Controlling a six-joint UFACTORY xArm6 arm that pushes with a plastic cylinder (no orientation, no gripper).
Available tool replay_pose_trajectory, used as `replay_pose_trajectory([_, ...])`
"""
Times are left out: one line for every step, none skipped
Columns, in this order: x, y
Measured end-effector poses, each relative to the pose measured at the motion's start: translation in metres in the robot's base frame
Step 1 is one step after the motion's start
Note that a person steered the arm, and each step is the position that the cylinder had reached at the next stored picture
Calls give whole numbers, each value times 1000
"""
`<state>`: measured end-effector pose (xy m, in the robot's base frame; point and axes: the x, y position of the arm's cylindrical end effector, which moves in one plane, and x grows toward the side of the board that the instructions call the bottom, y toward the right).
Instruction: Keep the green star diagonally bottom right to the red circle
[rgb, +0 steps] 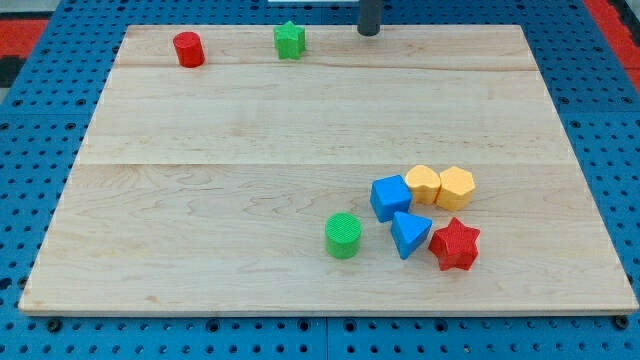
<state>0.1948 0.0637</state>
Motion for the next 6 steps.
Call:
replay_pose_trajectory([1, -18])
replay_pose_trajectory([8, -51])
replay_pose_trajectory([14, -96])
replay_pose_trajectory([29, -147])
replay_pose_trajectory([48, -209])
replay_pose_trajectory([63, -226])
